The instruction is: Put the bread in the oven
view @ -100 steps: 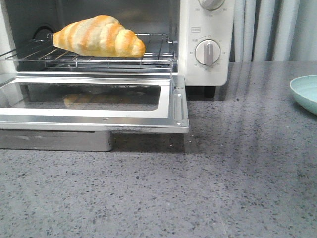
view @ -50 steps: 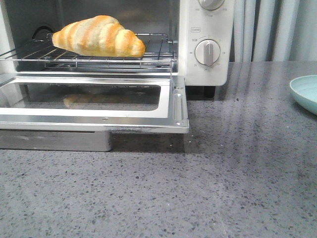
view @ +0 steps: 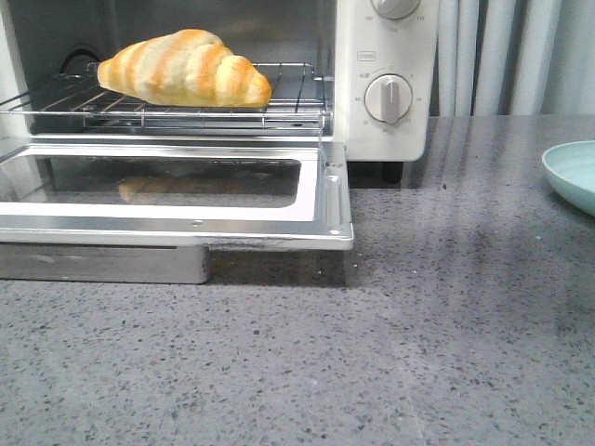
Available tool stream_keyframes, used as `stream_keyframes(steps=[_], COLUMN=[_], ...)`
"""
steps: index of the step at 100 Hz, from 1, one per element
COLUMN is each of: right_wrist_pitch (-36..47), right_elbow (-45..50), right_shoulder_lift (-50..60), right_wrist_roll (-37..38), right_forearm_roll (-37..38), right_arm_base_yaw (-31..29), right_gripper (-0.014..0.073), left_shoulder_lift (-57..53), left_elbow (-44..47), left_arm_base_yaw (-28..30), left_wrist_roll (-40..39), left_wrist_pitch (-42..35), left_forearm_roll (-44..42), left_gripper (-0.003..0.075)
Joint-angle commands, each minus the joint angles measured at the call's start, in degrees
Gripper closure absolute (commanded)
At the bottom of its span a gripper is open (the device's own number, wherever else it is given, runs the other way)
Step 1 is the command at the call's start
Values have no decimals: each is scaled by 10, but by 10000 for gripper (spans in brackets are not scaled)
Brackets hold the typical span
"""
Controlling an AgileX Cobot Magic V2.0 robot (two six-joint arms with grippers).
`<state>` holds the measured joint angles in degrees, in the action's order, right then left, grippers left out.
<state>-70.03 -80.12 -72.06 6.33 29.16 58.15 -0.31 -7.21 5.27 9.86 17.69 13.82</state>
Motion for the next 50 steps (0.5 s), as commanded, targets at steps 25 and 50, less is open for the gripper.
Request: stream_keyframes(steps=[25,50], right_wrist_pitch=[256,432], right_elbow=[297,490], right_shoulder_lift=[202,326], right_wrist_roll=[127,127], right_forearm_roll=[11,-35], right_arm_base_yaw=[-64,-160], right_gripper=[670,670], left_shoulder_lift=[-12,-12], left_elbow=[-15,-15], left_arm_base_yaw=[1,1], left_wrist_roll=[0,0], left_wrist_pitch=[-48,-48], left_forearm_roll=[9,9], left_gripper=[741,741])
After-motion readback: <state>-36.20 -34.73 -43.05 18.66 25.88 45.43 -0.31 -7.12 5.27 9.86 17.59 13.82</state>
